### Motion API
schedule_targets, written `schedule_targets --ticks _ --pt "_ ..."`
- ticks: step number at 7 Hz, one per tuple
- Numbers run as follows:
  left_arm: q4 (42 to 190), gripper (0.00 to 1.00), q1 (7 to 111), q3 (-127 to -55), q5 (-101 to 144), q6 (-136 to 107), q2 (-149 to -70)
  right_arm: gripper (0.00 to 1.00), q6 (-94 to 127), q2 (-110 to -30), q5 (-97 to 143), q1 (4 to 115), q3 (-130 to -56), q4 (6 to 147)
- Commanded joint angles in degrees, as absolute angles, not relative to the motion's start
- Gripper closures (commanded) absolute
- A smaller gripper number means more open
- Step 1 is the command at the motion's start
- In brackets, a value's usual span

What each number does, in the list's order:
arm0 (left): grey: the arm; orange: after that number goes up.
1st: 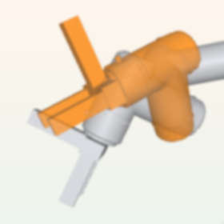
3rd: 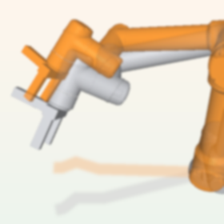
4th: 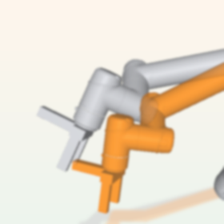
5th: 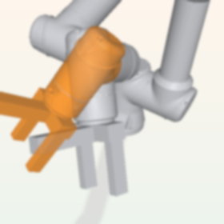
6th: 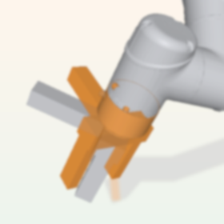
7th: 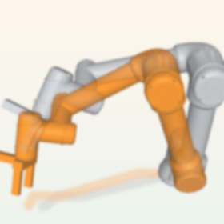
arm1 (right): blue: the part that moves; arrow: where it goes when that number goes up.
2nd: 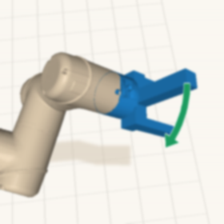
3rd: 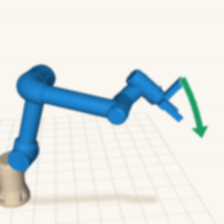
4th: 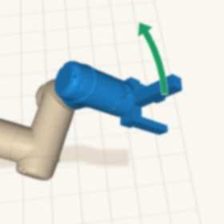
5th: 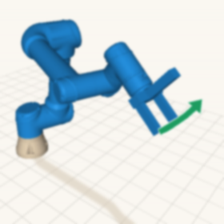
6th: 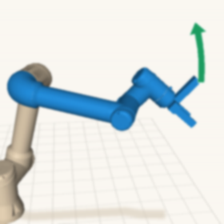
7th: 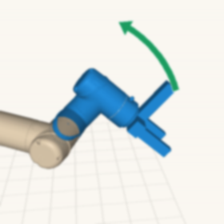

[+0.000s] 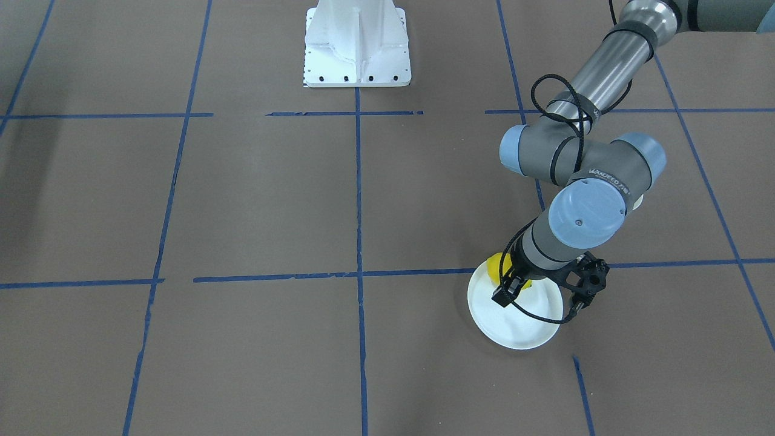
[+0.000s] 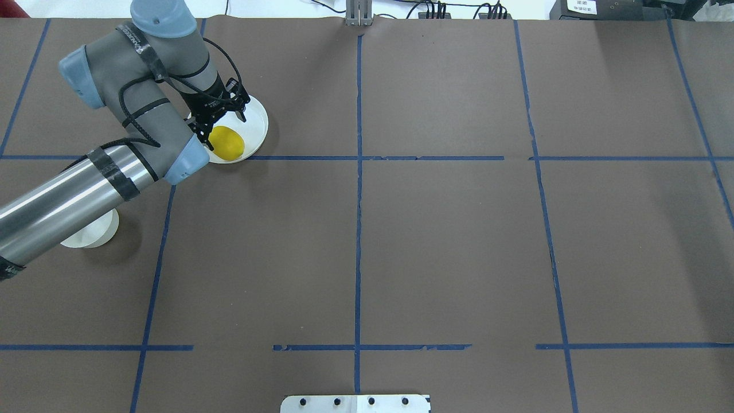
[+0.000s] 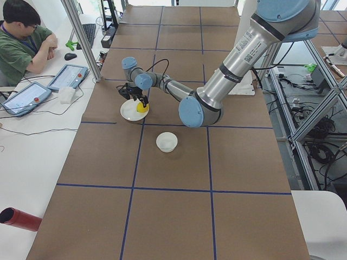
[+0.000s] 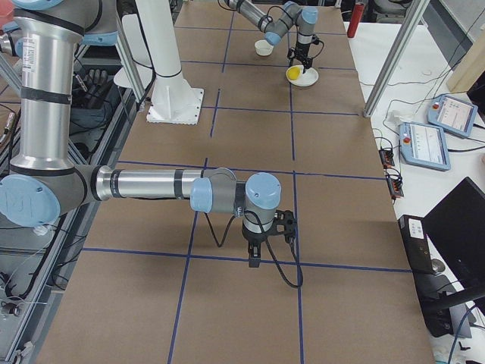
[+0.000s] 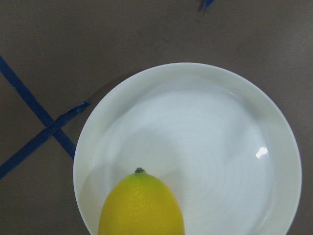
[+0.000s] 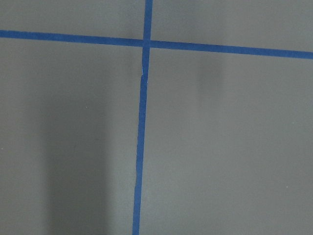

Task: Move lemon from plate to bowl
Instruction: 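Lower the left gripper and close it around the lemon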

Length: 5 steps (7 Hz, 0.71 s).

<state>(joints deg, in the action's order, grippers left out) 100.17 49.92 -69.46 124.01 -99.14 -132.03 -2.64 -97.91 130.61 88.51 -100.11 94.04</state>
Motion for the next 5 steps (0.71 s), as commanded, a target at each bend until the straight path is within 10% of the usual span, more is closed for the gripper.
schedule_targets --ticks 1,5 --pt "100.2 0.13 49.3 -69.4 123.8 -99.1 -131.8 0.0 -2.6 -97.9 130.6 88.5 -100.1 94.0" --pt "101.7 0.27 49.1 -69.4 123.8 -98.7 -130.3 0.0 -2.6 -97.9 130.6 88.5 -100.1 94.0"
